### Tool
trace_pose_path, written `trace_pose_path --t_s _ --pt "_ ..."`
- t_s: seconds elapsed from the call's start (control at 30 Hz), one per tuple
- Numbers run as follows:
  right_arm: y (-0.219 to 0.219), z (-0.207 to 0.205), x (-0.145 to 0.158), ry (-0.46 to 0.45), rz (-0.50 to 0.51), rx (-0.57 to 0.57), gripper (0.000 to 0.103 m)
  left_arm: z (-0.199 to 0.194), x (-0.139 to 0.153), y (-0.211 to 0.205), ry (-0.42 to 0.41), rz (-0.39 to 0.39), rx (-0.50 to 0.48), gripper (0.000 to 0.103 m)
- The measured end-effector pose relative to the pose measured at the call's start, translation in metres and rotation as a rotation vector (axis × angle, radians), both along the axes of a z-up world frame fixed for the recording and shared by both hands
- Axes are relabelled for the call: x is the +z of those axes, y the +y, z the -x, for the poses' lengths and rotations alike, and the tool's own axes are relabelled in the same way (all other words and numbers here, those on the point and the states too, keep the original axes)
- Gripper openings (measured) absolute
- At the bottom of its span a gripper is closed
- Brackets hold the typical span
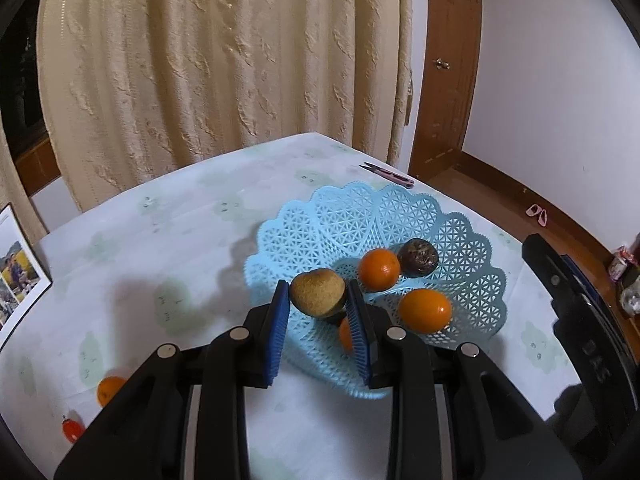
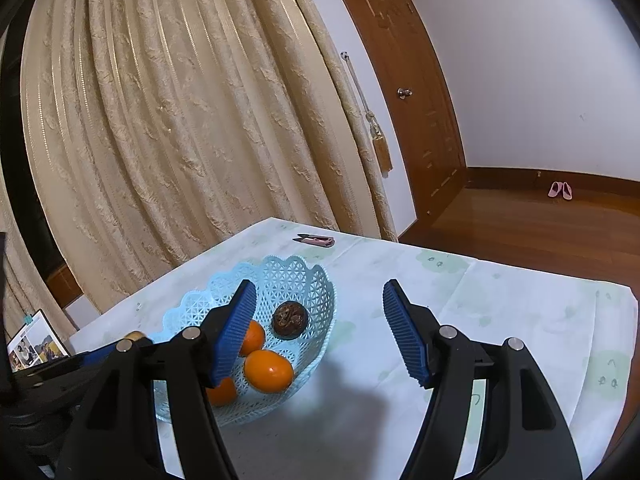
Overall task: Organize fruits
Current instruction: 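Lower the kiwi into the blue basket and open left tool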
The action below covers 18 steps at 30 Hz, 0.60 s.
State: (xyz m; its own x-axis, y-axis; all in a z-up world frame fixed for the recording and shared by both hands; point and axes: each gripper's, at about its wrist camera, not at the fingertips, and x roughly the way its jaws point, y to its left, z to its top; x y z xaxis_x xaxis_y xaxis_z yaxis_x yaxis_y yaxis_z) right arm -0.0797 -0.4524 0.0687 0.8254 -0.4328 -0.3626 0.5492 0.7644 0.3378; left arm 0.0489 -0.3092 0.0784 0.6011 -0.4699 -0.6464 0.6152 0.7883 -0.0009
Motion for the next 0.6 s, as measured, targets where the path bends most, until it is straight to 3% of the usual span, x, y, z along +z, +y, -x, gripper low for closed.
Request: trace_pose_path --t_s 0.1,0.13,0.17,0.2,0.23,0.6 --pt "0.001 0.0 0.0 -0.001 0.007 0.001 0.068 -0.002 -0.004 -0.006 0.01 0.0 -0.004 0.03" --pt "0.002 0.0 0.0 -0.001 0.009 0.001 0.068 -0.003 -0.005 -0.006 0.011 0.0 -0.004 0.037" --pt "0.001 0.0 0.001 -0.002 0.01 0.001 0.069 -0.003 -0.005 -0.006 0.013 -0.001 -0.002 0.047" --pt "0.001 0.001 0.001 -0.003 0.009 -0.001 0.072 -0.003 -0.005 -0.005 0.009 0.0 0.006 0.072" --pt "0.002 0.002 0.001 -0.008 0.01 -0.007 0.076 -0.003 -0.005 -0.003 0.0 0.004 0.014 0.082" --pt "0.001 0.005 0.002 -0.016 0.022 -0.04 0.082 -0.001 0.004 0.018 -0.034 -0.01 0.08 0.09"
